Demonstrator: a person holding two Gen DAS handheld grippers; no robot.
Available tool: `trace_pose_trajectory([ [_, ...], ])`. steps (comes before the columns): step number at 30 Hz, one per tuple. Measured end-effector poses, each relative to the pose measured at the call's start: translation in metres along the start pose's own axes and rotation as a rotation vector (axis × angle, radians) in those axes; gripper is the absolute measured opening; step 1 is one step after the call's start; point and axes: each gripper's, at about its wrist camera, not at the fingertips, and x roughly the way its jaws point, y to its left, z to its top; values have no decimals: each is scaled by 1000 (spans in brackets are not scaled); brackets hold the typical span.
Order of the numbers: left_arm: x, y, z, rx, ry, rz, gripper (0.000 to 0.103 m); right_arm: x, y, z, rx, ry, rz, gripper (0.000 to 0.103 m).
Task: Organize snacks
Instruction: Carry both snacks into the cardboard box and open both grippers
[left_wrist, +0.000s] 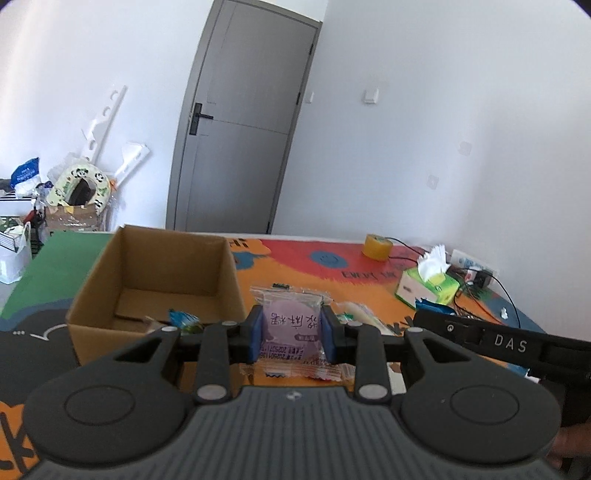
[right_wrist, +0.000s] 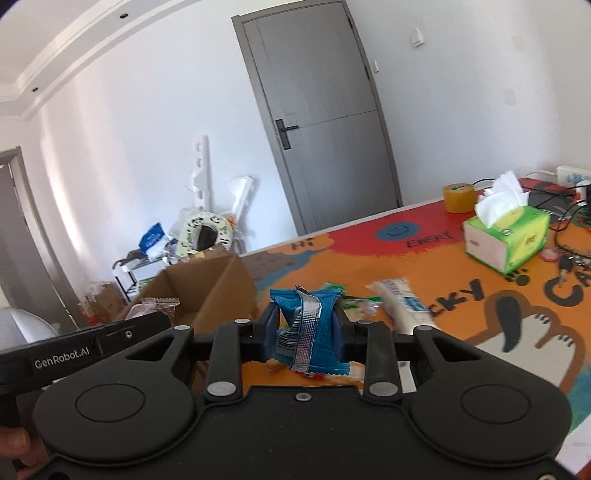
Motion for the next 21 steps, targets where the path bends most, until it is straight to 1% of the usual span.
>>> trace_pose_trajectory([
  [9,-6,20,11,-14,-32,34,31,13,23,7,-10,-8,43,30],
  [13,-7,29,16,-10,-56,72,31,22,31,9,-15,-6,56,30],
  [21,-2,55,25,-43,-74,116,31,44,47,13,-24,5,93,30],
])
